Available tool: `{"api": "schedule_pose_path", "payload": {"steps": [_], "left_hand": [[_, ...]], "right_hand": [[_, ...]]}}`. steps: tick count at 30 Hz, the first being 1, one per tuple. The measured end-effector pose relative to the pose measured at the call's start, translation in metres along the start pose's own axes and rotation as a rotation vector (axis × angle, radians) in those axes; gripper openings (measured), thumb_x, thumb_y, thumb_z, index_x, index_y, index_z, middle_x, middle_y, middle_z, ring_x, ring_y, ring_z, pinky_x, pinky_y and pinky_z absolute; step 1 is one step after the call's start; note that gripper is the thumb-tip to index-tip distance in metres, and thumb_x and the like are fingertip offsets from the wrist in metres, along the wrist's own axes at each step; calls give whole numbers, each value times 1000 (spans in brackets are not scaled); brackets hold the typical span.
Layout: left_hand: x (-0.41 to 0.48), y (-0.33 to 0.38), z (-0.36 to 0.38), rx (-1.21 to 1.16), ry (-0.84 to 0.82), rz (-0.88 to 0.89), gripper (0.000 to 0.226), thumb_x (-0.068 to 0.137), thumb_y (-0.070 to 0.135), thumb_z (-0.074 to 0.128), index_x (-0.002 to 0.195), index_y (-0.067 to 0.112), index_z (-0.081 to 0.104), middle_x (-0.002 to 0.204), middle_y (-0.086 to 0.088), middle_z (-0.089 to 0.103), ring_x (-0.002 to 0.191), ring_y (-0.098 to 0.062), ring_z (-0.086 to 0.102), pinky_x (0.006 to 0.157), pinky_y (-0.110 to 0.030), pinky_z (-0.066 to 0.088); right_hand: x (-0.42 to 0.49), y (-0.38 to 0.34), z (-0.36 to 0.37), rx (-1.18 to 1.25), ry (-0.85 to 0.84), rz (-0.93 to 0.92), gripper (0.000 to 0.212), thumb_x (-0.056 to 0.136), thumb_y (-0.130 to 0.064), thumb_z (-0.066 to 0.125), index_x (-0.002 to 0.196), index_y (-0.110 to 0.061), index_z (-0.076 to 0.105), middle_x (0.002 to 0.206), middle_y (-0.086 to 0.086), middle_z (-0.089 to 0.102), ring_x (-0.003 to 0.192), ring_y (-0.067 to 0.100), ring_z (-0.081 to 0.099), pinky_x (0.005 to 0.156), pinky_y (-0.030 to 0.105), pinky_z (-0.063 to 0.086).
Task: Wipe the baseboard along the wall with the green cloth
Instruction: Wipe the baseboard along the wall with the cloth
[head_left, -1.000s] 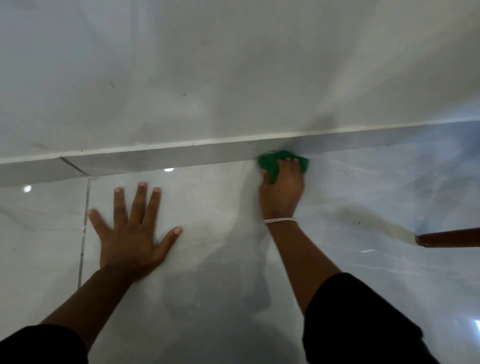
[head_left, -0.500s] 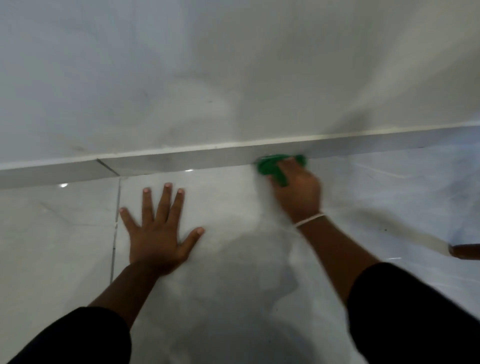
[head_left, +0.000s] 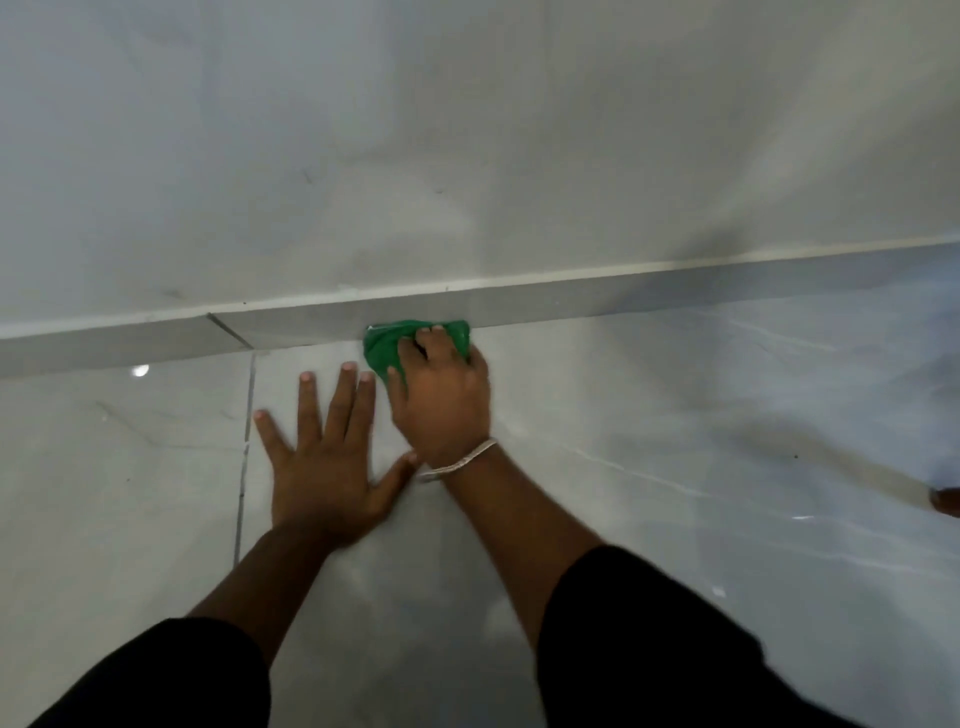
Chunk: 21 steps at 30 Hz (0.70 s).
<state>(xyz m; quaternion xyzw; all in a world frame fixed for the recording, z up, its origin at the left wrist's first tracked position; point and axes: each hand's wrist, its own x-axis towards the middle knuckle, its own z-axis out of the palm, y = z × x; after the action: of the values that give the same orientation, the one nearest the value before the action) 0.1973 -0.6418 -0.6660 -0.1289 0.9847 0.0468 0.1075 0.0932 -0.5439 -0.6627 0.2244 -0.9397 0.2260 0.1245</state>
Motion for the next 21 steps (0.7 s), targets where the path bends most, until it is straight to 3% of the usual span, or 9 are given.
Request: {"api": "schedule_pose_path", "payload": {"steps": [3,6,9,14,21], "left_hand": [[-3,1,-1,-28,15,-12,99,78,83,11,156,23,-4,167,1,-6,153,-31,-12,113,-74,1],[-4,1,-1,-34,22,-2,98,79,82,13,156,23,-5,167,1,-6,153,-32,-12,113,-74,2],[-3,1,-1,-45,17,-4,99,80,81,17,156,23,-5,167,0,-7,153,-32,-11,113,-75,3],[0,1,-1,-28,-7,-1,101,79,81,22,157,19,0,167,-3,-4,153,-36,-8,111,-77,5],[5,6,-4,-26,-7,12,101,79,78,25,156,16,5,168,-6,2,152,-40,-4,110,-78,4]], "right_hand": [[6,65,-29,-22,-24,-83,24,80,-28,59,92,-11,72,95,10,72,80,31,67,71,38,53],[9,136,-58,-154,-22,44,24,80,-27,54,86,-11,72,92,11,72,71,33,66,61,36,54],[8,189,-83,-228,54,246,21,80,-20,61,88,-5,73,95,19,69,71,38,66,59,38,55],[11,173,-75,-201,107,455,19,82,-9,64,94,4,71,100,24,68,84,42,65,70,44,54],[15,127,-54,-152,113,390,11,70,-9,61,73,-4,70,87,22,70,62,39,65,62,41,55]]}}
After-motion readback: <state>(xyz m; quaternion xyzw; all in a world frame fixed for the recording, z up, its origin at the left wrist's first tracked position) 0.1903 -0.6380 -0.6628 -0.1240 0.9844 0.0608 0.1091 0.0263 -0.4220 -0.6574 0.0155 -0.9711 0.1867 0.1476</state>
